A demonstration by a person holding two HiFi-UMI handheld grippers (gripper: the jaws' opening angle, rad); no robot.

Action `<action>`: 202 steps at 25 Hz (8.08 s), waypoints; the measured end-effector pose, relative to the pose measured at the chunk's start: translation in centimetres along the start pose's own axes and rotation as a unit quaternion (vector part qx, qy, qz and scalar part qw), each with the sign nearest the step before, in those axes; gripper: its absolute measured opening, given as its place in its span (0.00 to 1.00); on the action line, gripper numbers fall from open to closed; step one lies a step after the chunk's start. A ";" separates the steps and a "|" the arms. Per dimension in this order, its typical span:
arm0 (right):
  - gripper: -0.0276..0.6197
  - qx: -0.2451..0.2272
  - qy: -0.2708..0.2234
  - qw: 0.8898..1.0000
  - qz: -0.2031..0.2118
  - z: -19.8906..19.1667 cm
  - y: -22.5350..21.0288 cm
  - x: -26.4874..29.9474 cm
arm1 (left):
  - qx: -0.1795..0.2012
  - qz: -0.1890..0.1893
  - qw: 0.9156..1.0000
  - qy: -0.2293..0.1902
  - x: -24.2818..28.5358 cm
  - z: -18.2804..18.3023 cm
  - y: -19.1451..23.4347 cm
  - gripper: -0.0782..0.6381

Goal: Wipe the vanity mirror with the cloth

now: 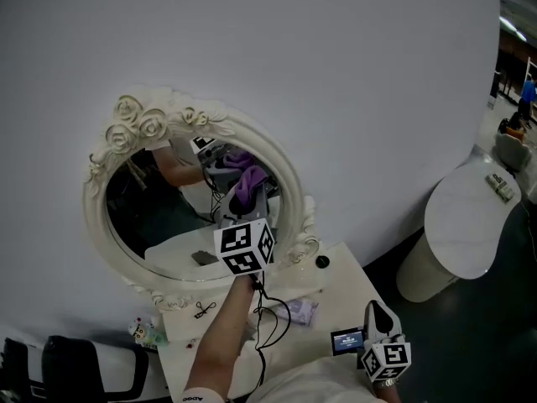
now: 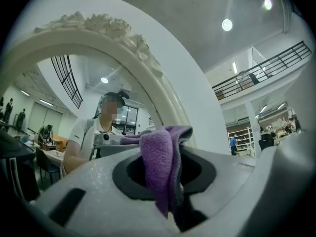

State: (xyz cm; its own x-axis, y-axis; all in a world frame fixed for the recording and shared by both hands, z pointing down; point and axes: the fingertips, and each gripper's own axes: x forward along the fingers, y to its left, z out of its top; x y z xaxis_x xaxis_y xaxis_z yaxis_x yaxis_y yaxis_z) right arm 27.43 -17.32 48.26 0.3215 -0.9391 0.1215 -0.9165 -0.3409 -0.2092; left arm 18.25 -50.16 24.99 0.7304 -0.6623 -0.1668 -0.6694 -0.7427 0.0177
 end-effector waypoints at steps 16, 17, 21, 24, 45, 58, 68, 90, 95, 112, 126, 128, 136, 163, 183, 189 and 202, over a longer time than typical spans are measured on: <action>0.05 -0.004 0.024 1.000 0.001 -1.1 -2.0 -0.8 | 0.015 0.036 0.999 0.011 -0.4 -1.9 1.2 0.24; 0.05 -0.006 0.024 1.000 0.012 -0.9 -1.5 -0.4 | 0.017 0.041 0.999 0.011 -0.8 -1.8 1.7 0.24; 0.05 -0.011 0.029 0.998 0.047 -0.7 0.6 1.2 | 0.031 0.065 0.997 0.011 -2.8 -1.2 4.6 0.24; 0.05 -0.015 0.034 0.997 0.073 -1.1 2.4 2.3 | 0.038 0.086 0.996 0.008 -4.6 -0.6 7.3 0.24; 0.05 -0.033 0.037 0.985 0.168 -1.6 11.3 5.5 | 0.081 0.268 0.960 0.008 -17.9 1.5 24.1 0.24; 0.05 -0.044 0.044 0.984 0.166 -1.7 11.0 5.4 | 0.085 0.328 0.941 0.003 -21.3 1.6 28.5 0.24; 0.05 -0.051 0.052 0.985 0.155 -1.7 7.7 5.1 | 0.045 0.267 0.962 -0.023 -17.7 0.1 21.3 0.24; 0.05 -0.031 0.048 0.998 -0.010 -1.1 -7.8 0.1 | -0.013 0.056 0.998 0.037 0.6 -13.8 -1.7 0.24; 0.05 -0.028 0.051 0.998 -0.013 -1.0 -8.1 -0.1 | 0.002 0.055 0.998 0.038 0.6 -13.7 -1.7 0.24; 0.05 -0.047 0.067 0.989 0.124 -2.6 2.5 4.5 | 0.026 0.175 0.983 0.050 -9.7 -11.8 11.9 0.24; 0.05 -0.052 0.068 0.979 0.188 -3.1 9.8 6.1 | 0.035 0.293 0.952 0.078 -19.5 -12.1 24.0 0.24; 0.05 -0.055 0.067 0.979 0.186 -3.1 10.0 5.9 | 0.031 0.304 0.949 0.078 -20.5 -12.2 25.1 0.24; 0.05 -0.052 0.067 0.985 0.152 -2.9 7.6 5.4 | 0.036 0.344 0.935 0.077 -23.1 -12.3 28.1 0.24; 0.05 -0.055 0.067 0.992 0.093 -2.3 -0.5 3.2 | -0.019 0.101 0.992 0.074 -7.0 -21.6 2.7 0.23; 0.05 -0.069 0.071 0.993 0.064 -2.5 -0.4 1.9 | -0.015 0.121 0.988 0.098 -8.3 -23.6 7.9 0.23; 0.05 -0.072 0.076 0.990 0.096 -3.1 2.5 3.1 | -0.015 0.154 0.983 0.102 -11.7 -23.3 12.5 0.23; 0.05 -0.089 0.094 0.975 0.179 -4.6 10.0 5.2 | -0.017 0.256 0.960 0.112 -20.3 -22.8 23.0 0.23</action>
State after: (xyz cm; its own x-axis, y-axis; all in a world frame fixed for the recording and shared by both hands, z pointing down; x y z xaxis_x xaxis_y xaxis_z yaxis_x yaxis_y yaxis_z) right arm 18.85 -25.46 51.25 -0.0610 -0.9659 0.2516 -0.9942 0.0365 -0.1011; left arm -8.90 -56.07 51.25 0.3200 -0.9433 0.0885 -0.9465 -0.3142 0.0742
